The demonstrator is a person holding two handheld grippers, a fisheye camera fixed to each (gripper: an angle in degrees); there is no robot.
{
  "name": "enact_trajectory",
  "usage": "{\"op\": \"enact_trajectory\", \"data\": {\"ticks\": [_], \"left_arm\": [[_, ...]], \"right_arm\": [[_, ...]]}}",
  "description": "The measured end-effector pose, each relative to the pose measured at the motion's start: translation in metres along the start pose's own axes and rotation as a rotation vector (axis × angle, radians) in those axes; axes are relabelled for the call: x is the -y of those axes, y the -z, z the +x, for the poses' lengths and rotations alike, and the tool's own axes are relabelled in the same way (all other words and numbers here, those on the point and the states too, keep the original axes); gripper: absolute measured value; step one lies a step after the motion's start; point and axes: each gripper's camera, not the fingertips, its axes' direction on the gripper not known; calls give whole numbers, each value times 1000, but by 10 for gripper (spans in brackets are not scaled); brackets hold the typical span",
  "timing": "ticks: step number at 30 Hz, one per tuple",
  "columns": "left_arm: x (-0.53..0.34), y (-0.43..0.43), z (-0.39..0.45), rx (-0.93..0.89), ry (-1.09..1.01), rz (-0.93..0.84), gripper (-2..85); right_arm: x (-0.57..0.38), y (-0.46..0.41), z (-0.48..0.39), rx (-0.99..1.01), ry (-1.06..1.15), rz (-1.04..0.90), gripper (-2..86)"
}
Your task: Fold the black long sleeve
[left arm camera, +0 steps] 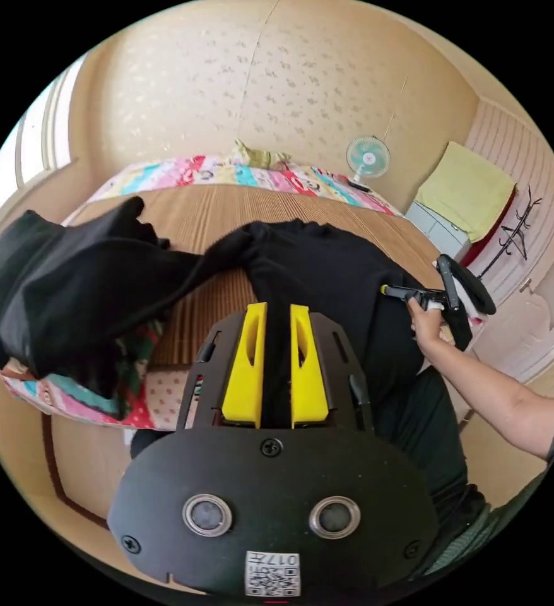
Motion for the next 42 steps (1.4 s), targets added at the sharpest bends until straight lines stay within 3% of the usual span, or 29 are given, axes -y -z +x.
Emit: {"op": "enact_trajectory", "data": {"ticks": [4, 8, 11, 13, 16, 21, 24, 28, 32, 34, 38, 42], "left_arm": [[18, 33, -11, 263, -155, -20, 108], [49, -42, -28, 388, -362, -486, 77], [48, -90, -35, 563, -545, -703, 18], [59, -89, -28, 502, -642, -751, 11], [115, -43, -12, 202, -648, -559, 8], [245, -30, -20, -702, -313, -359, 57], [278, -69, -4, -941, -336, -296, 132], [280, -114, -13, -945, -227, -211, 146], [256, -163, -60, -571, -68, -228, 134], [246, -177, -76, -486, -47, -250, 140], [241, -210, -59, -410, -178, -363, 138], [258, -237, 14, -496, -430, -461, 130]], "right_arm": [[-28, 4, 14, 118, 5, 36, 3], [-48, 4, 5, 63, 40, 52, 3], [-60, 5, 5, 61, 43, 61, 4], [-67, 5, 10, 82, 37, 68, 4], [-78, 5, 19, 130, 26, 83, 5], [-93, 5, 28, 169, 20, 101, 5], [-100, 6, 30, 174, 23, 104, 4], [-111, 6, 44, 246, 5, 117, 5], [-119, 4, 47, 260, 11, 129, 8], [-122, 4, 45, 246, 23, 137, 10], [-127, 2, 48, 259, 29, 147, 10], [-131, 1, 52, 278, 25, 150, 9]]}}
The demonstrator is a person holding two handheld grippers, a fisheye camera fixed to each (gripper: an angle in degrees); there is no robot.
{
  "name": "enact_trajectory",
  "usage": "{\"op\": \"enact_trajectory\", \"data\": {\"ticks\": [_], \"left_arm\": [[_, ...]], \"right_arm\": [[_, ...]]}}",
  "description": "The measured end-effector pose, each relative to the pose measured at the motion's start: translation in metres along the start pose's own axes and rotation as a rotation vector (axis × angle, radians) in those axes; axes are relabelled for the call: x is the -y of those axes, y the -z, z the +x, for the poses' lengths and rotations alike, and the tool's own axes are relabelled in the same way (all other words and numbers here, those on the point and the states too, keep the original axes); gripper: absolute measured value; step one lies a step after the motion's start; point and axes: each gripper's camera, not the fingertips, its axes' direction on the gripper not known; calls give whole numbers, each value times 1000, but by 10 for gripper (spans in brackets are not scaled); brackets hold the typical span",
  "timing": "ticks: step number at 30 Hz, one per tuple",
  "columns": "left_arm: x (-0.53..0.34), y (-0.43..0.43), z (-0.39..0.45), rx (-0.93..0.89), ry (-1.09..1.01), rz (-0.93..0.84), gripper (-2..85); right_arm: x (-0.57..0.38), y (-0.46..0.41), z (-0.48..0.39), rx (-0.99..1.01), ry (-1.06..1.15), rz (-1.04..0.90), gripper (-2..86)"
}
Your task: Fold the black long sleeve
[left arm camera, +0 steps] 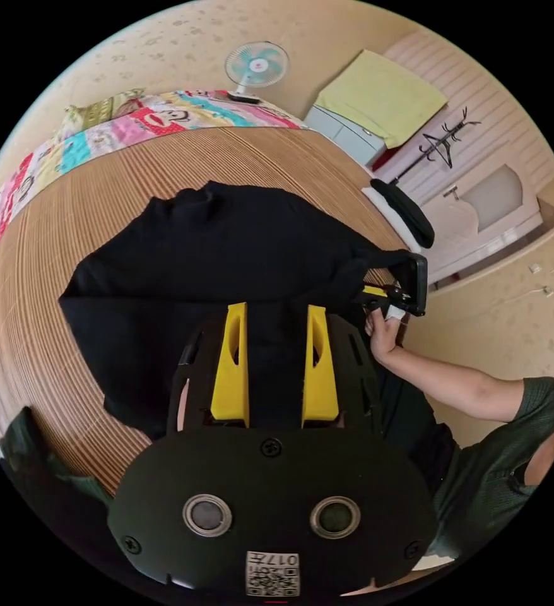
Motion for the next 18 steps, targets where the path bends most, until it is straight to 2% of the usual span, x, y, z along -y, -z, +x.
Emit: {"op": "enact_trajectory", "data": {"ticks": [4, 6, 13, 18], "left_arm": [[43, -48, 2, 106, -63, -151, 118], [47, -80, -24, 177, 38, -248, 109], [6, -55, -42, 75, 72, -98, 31], [-4, -1, -64, -66, 171, 138, 20]], "right_arm": [[-3, 0, 4, 21, -5, 2, 8], [-3, 0, 7, 36, -11, 4, 7], [-5, -2, 11, 68, -10, 9, 5], [-4, -4, 11, 70, -8, 11, 7]]}}
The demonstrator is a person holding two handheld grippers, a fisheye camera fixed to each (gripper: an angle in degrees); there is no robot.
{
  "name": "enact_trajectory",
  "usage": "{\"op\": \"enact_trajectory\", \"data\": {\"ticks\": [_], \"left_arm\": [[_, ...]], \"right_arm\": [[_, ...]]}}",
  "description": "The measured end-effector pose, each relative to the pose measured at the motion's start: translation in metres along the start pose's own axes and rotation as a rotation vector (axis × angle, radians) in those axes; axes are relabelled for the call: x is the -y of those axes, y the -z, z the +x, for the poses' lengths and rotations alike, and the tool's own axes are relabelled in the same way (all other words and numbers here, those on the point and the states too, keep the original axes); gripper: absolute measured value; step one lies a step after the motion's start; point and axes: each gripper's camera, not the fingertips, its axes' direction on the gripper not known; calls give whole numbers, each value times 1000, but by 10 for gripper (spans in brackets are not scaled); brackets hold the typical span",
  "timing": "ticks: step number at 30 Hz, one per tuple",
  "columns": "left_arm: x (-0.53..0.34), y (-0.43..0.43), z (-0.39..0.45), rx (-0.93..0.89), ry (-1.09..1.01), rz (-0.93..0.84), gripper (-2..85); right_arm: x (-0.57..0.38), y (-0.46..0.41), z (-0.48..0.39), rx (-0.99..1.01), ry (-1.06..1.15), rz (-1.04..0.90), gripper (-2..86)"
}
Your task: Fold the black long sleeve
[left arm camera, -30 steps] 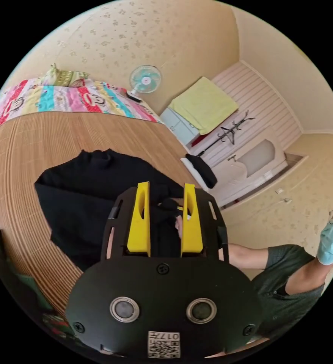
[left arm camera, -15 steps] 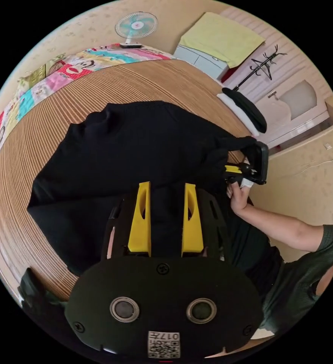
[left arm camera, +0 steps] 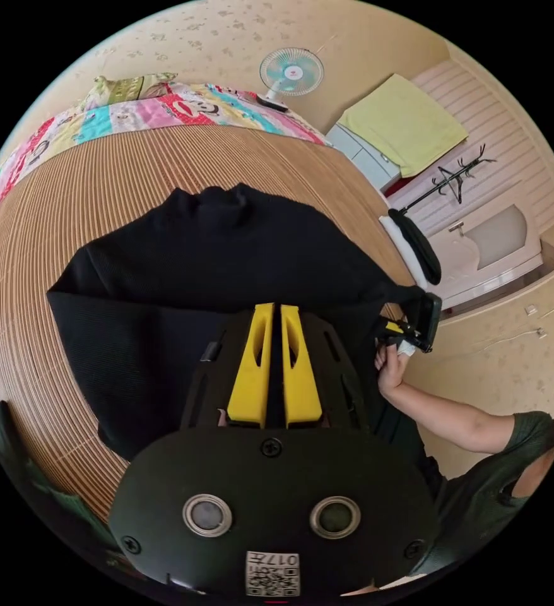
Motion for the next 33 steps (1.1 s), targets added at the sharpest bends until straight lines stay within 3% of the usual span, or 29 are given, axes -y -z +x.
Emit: {"op": "enact_trajectory", "data": {"ticks": [4, 10, 14, 16, 18, 19, 22, 23, 25, 30, 33], "left_arm": [[29, 27, -10, -30, 54, 119, 30], [55, 31, -33, 146, 215, 167, 98], [24, 16, 20, 214, 10, 234, 115], [12, -9, 52, 89, -176, 173, 115], [0, -56, 89, -83, -373, -37, 114], [-3, -69, 96, -75, -392, -83, 114], [-26, -122, 118, 202, -439, -167, 91], [-35, -125, 123, 297, -441, -95, 68], [-38, -124, 128, 286, -415, -75, 42], [-31, -68, 114, 12, -190, 209, 27], [-25, -59, 106, -59, -75, 357, 37]], "right_arm": [[2, -2, 0, 4, 0, 0, 6], [5, -5, 0, 17, -4, 2, 4], [8, -8, -1, 20, 1, 5, 4], [9, -9, -2, 21, 3, 5, 4], [11, -11, -3, 23, 2, 5, 4], [12, -11, -3, 23, 3, 6, 3], [15, -13, -5, 23, 3, 6, 3], [16, -14, -5, 24, 2, 6, 3], [18, -15, -6, 26, 2, 7, 4], [23, -19, -11, 19, 10, 9, 4], [26, -20, -12, 22, 9, 10, 4]]}}
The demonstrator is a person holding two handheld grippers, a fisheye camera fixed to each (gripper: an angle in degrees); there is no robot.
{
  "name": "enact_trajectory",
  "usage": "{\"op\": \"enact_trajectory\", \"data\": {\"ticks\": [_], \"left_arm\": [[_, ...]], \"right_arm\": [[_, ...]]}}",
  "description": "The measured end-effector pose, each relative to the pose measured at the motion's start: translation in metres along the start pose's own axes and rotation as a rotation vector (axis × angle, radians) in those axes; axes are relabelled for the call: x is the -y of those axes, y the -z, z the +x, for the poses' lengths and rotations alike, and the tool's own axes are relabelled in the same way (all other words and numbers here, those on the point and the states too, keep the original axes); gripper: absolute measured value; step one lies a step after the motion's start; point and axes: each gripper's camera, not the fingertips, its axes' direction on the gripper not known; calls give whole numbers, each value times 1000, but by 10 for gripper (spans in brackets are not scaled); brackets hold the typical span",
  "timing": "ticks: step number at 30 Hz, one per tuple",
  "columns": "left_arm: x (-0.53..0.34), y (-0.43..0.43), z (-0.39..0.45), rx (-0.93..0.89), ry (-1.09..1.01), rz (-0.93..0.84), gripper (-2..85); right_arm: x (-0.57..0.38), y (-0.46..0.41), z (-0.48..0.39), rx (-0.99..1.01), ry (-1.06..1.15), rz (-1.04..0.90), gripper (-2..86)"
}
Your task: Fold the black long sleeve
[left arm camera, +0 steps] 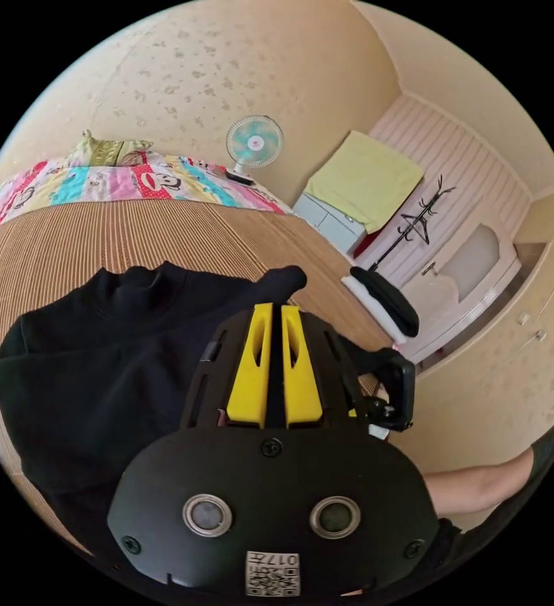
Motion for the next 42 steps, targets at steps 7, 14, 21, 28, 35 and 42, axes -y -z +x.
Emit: {"op": "enact_trajectory", "data": {"ticks": [7, 14, 21, 28, 35, 42], "left_arm": [[-21, -48, 11, -148, -173, -308, 90], [-96, 87, -91, 519, 63, -65, 42], [-134, 128, -133, 867, 235, -135, -9], [-181, 130, -51, 583, 109, -22, -9], [-224, 97, -72, 458, 161, -174, -7], [-234, 105, -79, 407, 140, -131, -10]], "right_arm": [[9, -4, -1, 30, -3, 0, 3], [18, -7, -7, 31, -1, 1, 4], [28, -10, -14, 41, 3, -15, 2], [40, -10, -24, 22, -11, -38, 2], [36, -8, -108, -353, 92, -164, 3], [-42, -11, -174, -723, 173, -30, 4]]}}
